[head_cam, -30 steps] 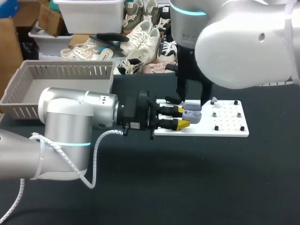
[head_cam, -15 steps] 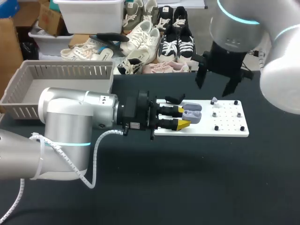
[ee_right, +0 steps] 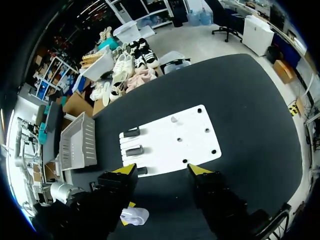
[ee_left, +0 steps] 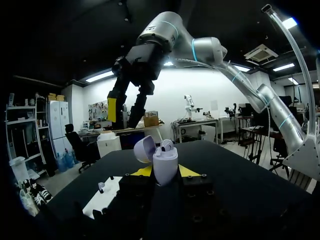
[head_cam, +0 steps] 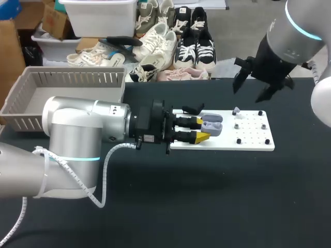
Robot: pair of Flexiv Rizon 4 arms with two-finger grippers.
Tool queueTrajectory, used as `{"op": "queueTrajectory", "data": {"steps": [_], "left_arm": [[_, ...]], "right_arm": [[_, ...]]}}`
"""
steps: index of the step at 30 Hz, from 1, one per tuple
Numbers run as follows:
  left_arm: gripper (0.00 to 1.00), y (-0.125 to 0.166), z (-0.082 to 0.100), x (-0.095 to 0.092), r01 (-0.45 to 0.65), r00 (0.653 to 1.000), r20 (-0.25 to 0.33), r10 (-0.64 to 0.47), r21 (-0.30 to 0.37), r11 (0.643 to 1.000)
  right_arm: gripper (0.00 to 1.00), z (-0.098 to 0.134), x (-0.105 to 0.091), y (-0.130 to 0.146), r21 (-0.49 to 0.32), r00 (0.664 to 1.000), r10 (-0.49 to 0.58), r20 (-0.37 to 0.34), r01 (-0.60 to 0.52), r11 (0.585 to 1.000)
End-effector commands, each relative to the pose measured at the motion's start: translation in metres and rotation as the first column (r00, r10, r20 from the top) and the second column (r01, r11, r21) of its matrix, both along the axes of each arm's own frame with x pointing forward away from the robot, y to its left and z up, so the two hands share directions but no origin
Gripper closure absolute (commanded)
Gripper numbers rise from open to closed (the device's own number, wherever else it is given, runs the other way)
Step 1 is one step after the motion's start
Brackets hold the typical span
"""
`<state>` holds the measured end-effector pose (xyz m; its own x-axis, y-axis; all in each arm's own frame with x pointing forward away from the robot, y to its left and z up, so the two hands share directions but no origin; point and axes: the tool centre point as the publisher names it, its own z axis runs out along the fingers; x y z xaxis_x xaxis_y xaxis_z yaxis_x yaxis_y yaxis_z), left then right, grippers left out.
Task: Pick up each earbud case from the left stands, insert the matching earbuds, close the lid, and place the case in the box.
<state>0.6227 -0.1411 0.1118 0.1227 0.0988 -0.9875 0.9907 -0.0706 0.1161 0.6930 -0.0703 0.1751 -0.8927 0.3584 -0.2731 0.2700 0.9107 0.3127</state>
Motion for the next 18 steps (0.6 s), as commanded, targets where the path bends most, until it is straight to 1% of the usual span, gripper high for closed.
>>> {"op": "queueTrajectory", "data": {"steps": [1,2,6,10,14,18], "left_arm": [[1.0,0.0,-0.001,0.0,-0.001,1.0,0.001,0.001,-0.003,1.0],[1.0,0.0,-0.001,0.0,-0.001,1.0,0.001,0.001,-0.003,1.0],[1.0,0.0,-0.001,0.0,-0.001,1.0,0.001,0.001,-0.003,1.0],[1.0,0.0,-0.001,0.0,-0.001,1.0,0.001,0.001,-0.003,1.0],[1.0,0.0,-0.001,0.0,-0.001,1.0,0.001,0.001,-0.003,1.0],[1.0,0.0,-0.001,0.0,-0.001,1.0,0.001,0.001,-0.003,1.0]], "right_arm": [[0.4,-0.018,0.024,0.003,-0.009,0.999,0.027,-0.037,-0.028,1.0],[0.41,-0.024,0.026,0.003,-0.021,0.998,0.038,-0.04,-0.039,0.999],[0.44,-0.041,0.036,0.001,-0.02,0.997,0.042,-0.064,-0.044,0.999],[0.49,-0.053,0.045,-0.004,-0.023,0.996,0.035,-0.077,-0.037,0.999],[0.48,-0.068,0.052,-0.009,-0.05,0.994,0.013,-0.108,-0.018,0.999],[0.46,-0.085,0.057,-0.015,-0.052,0.991,0.003,-0.133,-0.01,0.999]]}}
